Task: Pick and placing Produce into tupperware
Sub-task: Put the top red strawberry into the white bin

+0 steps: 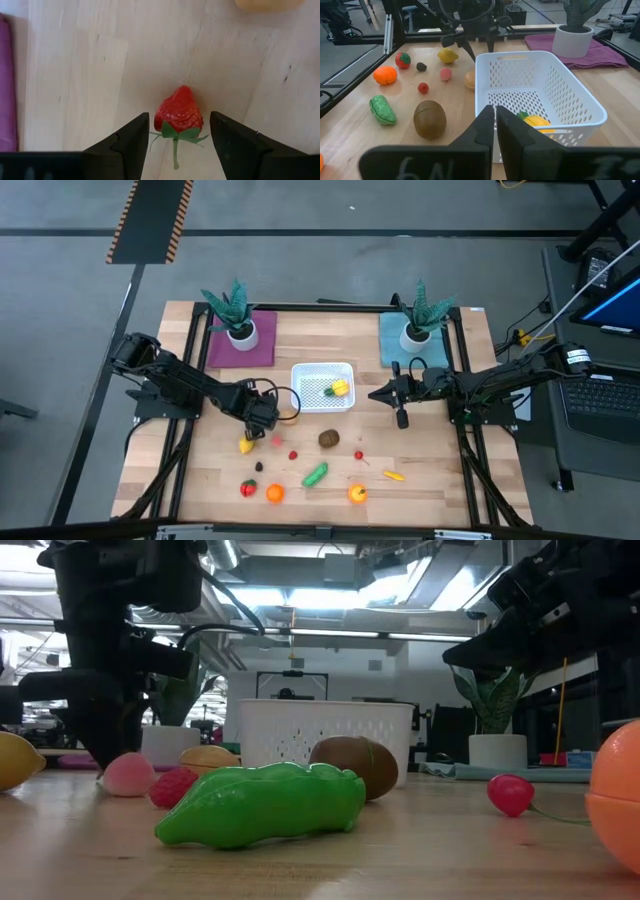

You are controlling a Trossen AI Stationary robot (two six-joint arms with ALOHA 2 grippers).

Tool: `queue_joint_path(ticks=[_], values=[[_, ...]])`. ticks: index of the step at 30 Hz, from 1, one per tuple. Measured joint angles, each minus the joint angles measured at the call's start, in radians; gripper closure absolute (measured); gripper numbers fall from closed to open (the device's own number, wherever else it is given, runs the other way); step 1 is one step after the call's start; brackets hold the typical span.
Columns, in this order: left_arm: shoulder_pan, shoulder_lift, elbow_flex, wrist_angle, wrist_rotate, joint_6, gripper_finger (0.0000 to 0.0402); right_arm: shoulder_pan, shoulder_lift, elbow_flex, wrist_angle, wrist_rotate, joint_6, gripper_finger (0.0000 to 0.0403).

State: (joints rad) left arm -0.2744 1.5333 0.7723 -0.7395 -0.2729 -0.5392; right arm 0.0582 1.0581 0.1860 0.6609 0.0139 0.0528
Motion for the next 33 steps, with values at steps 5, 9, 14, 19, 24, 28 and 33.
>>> queue_joint_path(ticks=[5,9,14,19,24,28,33], values=[[0.000,0.000,0.000,0.000,-0.002,-0.006,0.0201,0.000,0.000,0.000,0.000,0.000,0.000,0.0379],[0.000,0.000,0.000,0.000,-0.001,-0.024,0.0217,0.000,0.000,0.000,0.000,0.000,0.000,0.0379],[0.001,0.000,0.000,0.000,-0.001,-0.035,0.0258,0.000,0.000,0.000,0.000,0.000,0.000,0.0379],[0.001,-0.002,0.000,0.000,-0.002,-0.037,0.0298,0.000,0.000,0.000,0.000,0.000,0.000,0.0379],[0.001,-0.002,0.000,-0.001,-0.001,-0.053,0.0298,0.000,0.000,0.000,0.000,0.000,0.000,0.0379],[0.001,-0.002,0.000,-0.001,0.001,-0.057,0.0297,0.000,0.000,0.000,0.000,0.000,0.000,0.0379],[0.001,-0.004,0.000,-0.005,0.004,-0.057,0.0298,0.000,0.000,0.000,0.000,0.000,0.000,0.0379]])
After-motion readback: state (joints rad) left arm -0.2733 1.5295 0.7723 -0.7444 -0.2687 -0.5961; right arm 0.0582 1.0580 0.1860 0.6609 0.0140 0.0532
